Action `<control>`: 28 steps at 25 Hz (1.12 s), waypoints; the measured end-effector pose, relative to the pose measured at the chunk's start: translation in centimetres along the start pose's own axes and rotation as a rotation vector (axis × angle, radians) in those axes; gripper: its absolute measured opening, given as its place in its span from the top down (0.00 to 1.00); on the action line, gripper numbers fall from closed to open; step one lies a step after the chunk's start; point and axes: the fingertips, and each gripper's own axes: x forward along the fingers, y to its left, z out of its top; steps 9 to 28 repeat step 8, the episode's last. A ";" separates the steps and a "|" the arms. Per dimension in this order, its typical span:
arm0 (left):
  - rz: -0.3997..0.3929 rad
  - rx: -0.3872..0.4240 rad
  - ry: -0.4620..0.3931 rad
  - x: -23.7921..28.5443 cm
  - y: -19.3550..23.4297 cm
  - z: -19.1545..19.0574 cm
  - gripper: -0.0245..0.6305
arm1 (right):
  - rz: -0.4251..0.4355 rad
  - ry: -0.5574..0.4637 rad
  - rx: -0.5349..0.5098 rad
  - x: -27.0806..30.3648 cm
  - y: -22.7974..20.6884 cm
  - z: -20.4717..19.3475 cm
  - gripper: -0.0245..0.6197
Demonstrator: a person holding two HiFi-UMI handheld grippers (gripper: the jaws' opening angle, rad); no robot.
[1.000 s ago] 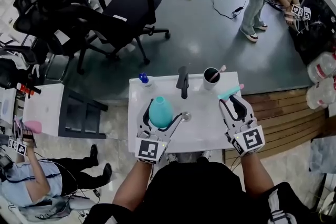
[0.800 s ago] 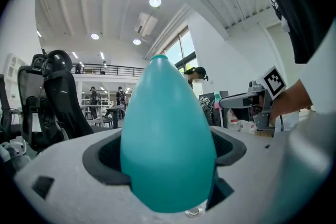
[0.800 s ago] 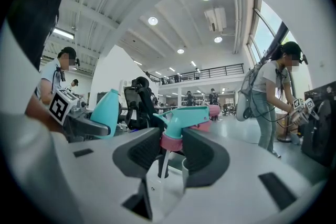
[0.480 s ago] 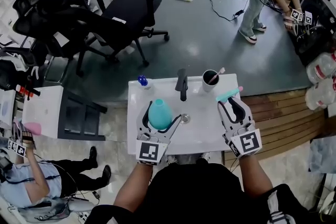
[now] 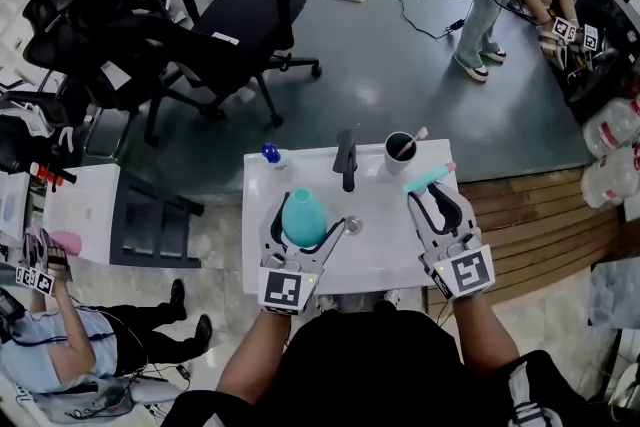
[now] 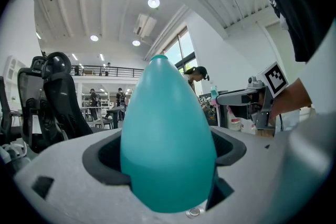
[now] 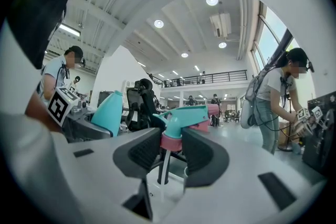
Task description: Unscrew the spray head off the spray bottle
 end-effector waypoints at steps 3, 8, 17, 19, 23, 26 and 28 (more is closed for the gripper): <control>-0.002 0.001 0.002 -0.1 0.0 -0.1 0.26 | 0.001 -0.004 -0.004 0.0 0.1 0.0 0.75; -0.010 -0.003 0.001 0.0 -0.1 -0.1 0.26 | 0.001 -0.004 -0.005 0.0 0.2 0.0 0.75; -0.010 -0.003 0.001 0.0 -0.1 -0.1 0.26 | 0.001 -0.004 -0.005 0.0 0.2 0.0 0.75; -0.010 -0.003 0.001 0.0 -0.1 -0.1 0.26 | 0.001 -0.004 -0.005 0.0 0.2 0.0 0.75; -0.010 -0.003 0.001 0.0 -0.1 -0.1 0.26 | 0.001 -0.004 -0.005 0.0 0.2 0.0 0.75; -0.010 -0.003 0.001 0.0 -0.1 -0.1 0.26 | 0.001 -0.004 -0.005 0.0 0.2 0.0 0.75; -0.010 -0.003 0.001 0.0 -0.1 -0.1 0.26 | 0.001 -0.004 -0.005 0.0 0.2 0.0 0.75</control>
